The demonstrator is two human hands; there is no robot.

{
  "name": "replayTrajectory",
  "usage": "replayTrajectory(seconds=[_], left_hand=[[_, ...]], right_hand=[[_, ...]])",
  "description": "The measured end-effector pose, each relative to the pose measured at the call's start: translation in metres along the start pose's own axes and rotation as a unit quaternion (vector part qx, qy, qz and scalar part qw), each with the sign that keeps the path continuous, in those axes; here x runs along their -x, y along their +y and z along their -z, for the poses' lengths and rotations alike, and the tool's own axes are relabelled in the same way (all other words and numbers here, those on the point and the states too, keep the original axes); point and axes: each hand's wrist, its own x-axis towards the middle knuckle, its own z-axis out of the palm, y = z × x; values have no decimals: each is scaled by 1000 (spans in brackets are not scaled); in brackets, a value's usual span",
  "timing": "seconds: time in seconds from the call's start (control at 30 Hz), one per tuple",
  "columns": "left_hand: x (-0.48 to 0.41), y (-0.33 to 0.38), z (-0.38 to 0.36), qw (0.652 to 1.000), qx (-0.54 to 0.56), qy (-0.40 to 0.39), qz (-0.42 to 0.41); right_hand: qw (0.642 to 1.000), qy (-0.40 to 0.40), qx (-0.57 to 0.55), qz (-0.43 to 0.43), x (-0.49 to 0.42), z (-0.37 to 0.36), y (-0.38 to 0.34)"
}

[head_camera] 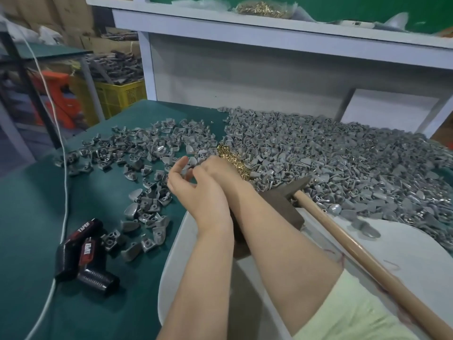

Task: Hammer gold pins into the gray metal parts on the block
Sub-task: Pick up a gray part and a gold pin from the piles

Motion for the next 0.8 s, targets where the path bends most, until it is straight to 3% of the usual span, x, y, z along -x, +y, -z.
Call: replayTrajectory(seconds=[0.13, 0.33, 0.5, 0.6, 0.7, 0.8], left_hand=[[-1, -2, 0, 1000, 8, -1, -3], [0, -2, -2, 1000, 17, 3, 3], [-3, -2, -2, 999, 23, 12, 20], [-2, -3, -2, 1000, 23, 6, 17], [-3, -3, -3, 1000, 12, 3, 7], [-3, -5, -3, 999, -7, -33, -3]], right_hand=[[994, 64, -83, -14, 9, 10, 6], [998, -20, -40, 45, 22, 17, 10], [997, -73, 6, 11, 14, 8, 7], [998, 8, -53, 18, 18, 9, 9], [973, 135, -185, -3, 26, 20, 18], [949, 169, -267, -12, 41, 37, 31]])
